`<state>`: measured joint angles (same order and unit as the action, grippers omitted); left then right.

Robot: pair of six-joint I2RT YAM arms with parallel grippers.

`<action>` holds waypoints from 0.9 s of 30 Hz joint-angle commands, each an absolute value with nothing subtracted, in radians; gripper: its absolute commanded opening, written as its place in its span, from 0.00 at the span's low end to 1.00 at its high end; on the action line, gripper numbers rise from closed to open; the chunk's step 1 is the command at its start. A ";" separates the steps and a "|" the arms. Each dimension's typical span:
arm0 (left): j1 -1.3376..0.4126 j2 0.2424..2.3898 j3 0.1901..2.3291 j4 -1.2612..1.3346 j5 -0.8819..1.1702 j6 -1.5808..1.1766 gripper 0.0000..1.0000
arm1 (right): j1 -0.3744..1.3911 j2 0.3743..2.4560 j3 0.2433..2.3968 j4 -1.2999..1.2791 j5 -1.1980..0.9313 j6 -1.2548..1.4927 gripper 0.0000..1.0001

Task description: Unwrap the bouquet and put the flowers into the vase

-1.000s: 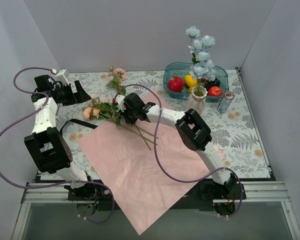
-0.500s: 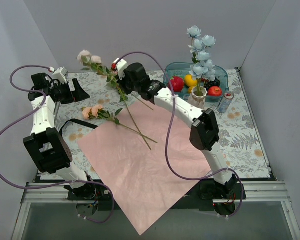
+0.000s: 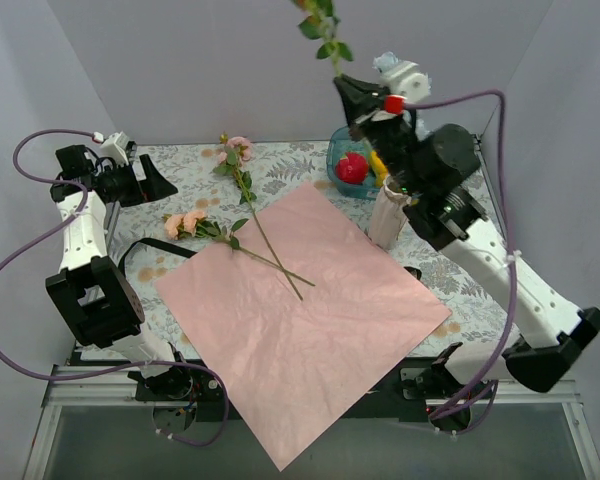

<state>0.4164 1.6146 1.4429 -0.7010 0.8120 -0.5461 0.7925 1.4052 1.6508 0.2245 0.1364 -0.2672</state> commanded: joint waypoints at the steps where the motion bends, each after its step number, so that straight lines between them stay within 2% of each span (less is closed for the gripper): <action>1: 0.420 1.608 1.486 -0.704 0.848 -0.549 0.98 | 0.704 1.267 1.441 0.520 0.209 -0.324 0.01; 5: 0.422 1.615 1.488 -0.703 0.854 -0.552 0.98 | 0.615 1.125 1.113 0.802 0.199 -0.321 0.01; 10: 0.420 1.623 1.486 -0.703 0.858 -0.555 0.98 | 0.529 1.065 0.991 0.911 0.184 -0.220 0.01; 19: 0.420 1.623 1.479 -0.709 0.862 -0.534 0.98 | 0.422 1.111 0.936 1.124 0.077 -0.178 0.01; 27: 0.422 1.624 1.477 -0.706 0.864 -0.519 0.98 | 0.328 1.233 0.914 1.339 0.006 0.015 0.01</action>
<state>0.4168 1.6402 1.4528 -0.7033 0.8394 -0.5419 0.3649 1.1763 0.9329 1.1419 0.0425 -0.1081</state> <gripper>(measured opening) 0.982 0.115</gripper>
